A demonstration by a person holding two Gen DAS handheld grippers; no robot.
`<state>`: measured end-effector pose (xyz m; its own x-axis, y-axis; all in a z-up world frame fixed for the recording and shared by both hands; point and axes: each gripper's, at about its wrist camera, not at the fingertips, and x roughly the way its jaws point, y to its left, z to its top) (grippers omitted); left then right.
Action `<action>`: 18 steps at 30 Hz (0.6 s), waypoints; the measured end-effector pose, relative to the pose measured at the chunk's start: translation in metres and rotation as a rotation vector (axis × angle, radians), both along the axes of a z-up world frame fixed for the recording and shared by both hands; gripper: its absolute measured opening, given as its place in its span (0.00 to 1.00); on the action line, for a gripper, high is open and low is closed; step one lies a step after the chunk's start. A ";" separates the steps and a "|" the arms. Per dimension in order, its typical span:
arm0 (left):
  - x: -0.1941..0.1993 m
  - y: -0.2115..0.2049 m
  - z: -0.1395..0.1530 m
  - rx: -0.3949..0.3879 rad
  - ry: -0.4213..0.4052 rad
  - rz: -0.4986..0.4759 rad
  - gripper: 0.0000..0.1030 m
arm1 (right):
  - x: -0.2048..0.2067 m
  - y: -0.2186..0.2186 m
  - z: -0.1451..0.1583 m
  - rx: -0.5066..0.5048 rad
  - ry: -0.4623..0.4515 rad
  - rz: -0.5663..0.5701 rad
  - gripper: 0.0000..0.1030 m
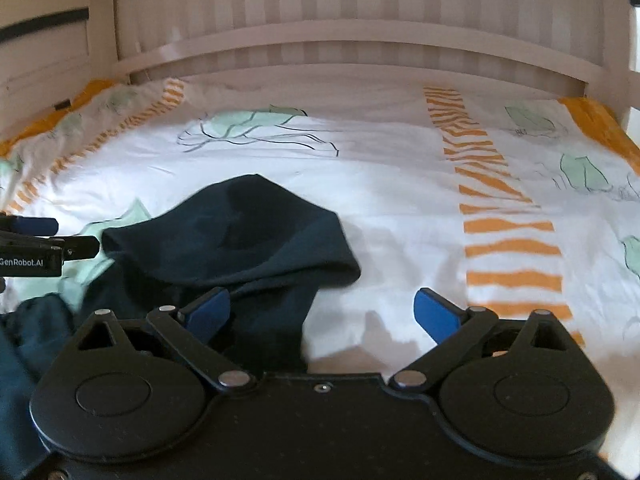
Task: Fold large clothes
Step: 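Move the open right gripper over the hoodie toward the hood, then close the right gripper on the edge of the hood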
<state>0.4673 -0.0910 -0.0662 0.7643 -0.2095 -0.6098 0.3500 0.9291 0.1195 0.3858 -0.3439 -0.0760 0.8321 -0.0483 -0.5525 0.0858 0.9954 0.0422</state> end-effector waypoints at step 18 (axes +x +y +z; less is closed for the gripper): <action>0.020 -0.005 -0.026 0.091 0.010 -0.059 0.74 | 0.045 0.001 -0.027 -0.039 0.089 0.043 0.96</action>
<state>0.4874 -0.0961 -0.0922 0.7464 -0.1973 -0.6356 0.4052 0.8924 0.1988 0.4306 -0.3425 -0.1032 0.7815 -0.0362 -0.6229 0.0443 0.9990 -0.0025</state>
